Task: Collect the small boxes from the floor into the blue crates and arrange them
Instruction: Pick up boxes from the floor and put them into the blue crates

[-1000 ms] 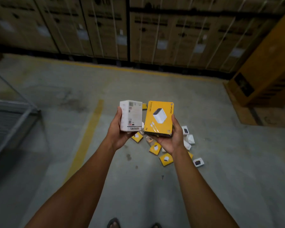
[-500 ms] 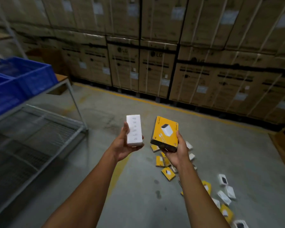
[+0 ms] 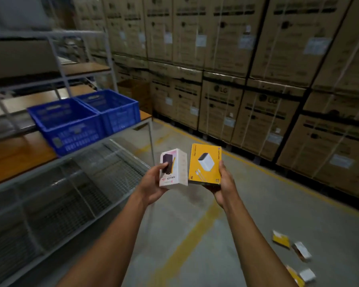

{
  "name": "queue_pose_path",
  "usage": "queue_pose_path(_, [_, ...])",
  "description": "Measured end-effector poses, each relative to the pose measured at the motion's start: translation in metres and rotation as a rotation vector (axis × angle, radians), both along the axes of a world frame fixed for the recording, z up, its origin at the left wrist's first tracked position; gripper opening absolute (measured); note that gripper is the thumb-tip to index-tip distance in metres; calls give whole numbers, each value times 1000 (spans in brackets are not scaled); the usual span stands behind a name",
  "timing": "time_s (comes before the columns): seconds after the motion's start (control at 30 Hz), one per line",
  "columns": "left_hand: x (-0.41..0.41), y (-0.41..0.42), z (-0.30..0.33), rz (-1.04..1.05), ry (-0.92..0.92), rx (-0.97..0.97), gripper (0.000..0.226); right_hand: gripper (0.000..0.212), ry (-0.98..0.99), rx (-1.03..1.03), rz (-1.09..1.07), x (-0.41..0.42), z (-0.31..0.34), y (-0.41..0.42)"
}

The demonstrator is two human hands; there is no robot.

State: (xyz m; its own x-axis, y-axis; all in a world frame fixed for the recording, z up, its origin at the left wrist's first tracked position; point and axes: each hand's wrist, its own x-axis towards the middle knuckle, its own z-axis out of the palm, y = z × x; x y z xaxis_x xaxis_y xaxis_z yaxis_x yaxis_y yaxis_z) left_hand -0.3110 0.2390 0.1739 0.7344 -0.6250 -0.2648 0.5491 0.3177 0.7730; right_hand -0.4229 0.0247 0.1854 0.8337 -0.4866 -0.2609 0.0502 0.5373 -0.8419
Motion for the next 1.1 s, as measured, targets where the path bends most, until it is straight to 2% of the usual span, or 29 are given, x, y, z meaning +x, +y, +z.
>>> queue_pose_path(0.07, [34,7,9,53,-20,-9,72,43,13,-13,34,50,6,-3])
queue_pose_path(0.13, [70,13,19,121,-19,-4,59,44,24,-13,67,100,14,-7])
queue_pose_path(0.33, [163,36,43,388,-24,-58,46,36,55,-62,255,240,34,-7])
queue_pose_path(0.4, [197,49,40,490,-23,-48,48,37,58,-95,321,283,33,1])
queue_pose_path(0.5, [250,72,31,615,-25,11,49,32,78,-155,413,348,28,20])
queue_pose_path(0.67, [344,110,13,707,-47,185,41,28,66,-240,508,465,17,59])
queue_pose_path(0.83, [460,151,7,877,-76,277,35,32,45,-266,491,601,9,105])
queue_pose_path(1.1, [651,225,32,928,-173,496,32,43,49,-377,480,805,37,170])
